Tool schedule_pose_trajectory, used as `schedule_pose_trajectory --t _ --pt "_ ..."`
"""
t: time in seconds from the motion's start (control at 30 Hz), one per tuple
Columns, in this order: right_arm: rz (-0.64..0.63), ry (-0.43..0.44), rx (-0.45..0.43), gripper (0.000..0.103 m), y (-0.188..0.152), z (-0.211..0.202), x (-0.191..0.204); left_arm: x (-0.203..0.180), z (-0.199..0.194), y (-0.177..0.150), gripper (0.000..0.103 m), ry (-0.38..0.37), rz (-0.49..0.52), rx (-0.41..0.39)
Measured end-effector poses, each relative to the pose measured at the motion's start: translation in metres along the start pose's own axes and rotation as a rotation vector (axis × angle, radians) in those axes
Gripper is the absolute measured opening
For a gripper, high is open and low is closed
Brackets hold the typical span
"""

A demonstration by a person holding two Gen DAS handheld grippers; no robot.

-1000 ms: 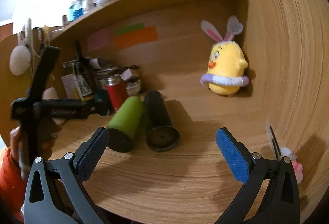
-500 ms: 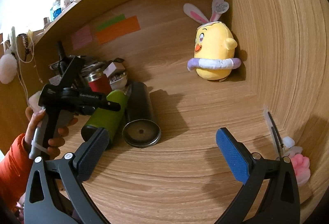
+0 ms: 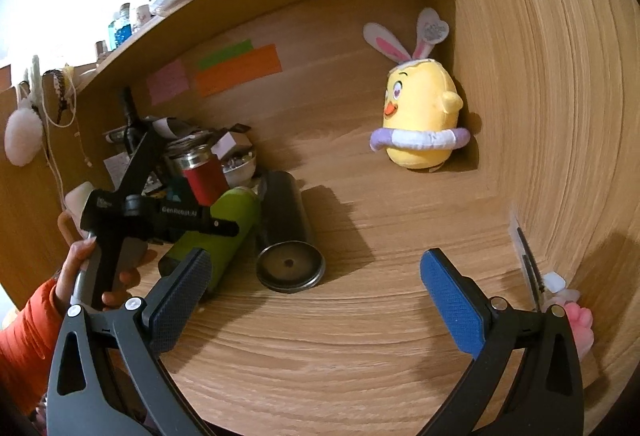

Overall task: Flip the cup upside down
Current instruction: 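Lower the left tool over the lying lime-green tumbler and close on it, then lift the tumbler with the left tool while the right tool grasps its black lid end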

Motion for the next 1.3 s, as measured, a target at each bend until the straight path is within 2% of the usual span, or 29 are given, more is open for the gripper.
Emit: schedule_pose_trajectory --t 0.4,0.57,0.67,0.93,1.0,1.13,1.23,1.3 --pt "-0.075 0.057 -0.006 0.103 0.001 -0.007 0.045 0.034 -0.022 -0.039 0.064 -0.004 -0.019 0.005" --pt "-0.1 0.095 -0.005 0.103 -0.002 -0.01 0.067 0.042 -0.037 -0.062 0.064 0.029 -0.042 -0.018" --pt "-0.129 0.11 -0.004 0.103 -0.006 -0.013 0.079 0.042 -0.04 -0.073 0.064 0.021 -0.062 -0.012" --pt "-0.165 0.149 0.015 0.103 -0.017 -0.017 0.1 0.036 -0.046 -0.073 0.064 -0.012 -0.057 0.023" --pt "-0.173 0.158 0.016 0.103 -0.019 -0.017 0.104 0.033 -0.059 -0.07 0.064 -0.03 -0.036 -0.012" --pt "-0.186 0.189 0.039 0.103 -0.025 -0.013 0.114 0.033 -0.099 -0.058 0.076 -0.086 -0.025 -0.125" --pt "-0.212 0.214 0.069 0.103 -0.034 -0.004 0.127 0.054 -0.116 -0.053 0.077 -0.033 -0.023 -0.204" --pt "-0.224 0.231 0.102 0.103 -0.044 0.005 0.135 0.071 -0.114 -0.058 0.078 0.003 -0.042 -0.202"
Point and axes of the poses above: each gripper's, at about its wrist camera, not at the fingertips, and z roughly the way its jaws point, x to its left, y to its top, the point moved 10 cm from there along z, roughly the way its jaws point, and after that the axes turned 11 degrees about y, right-handed, at the moved point
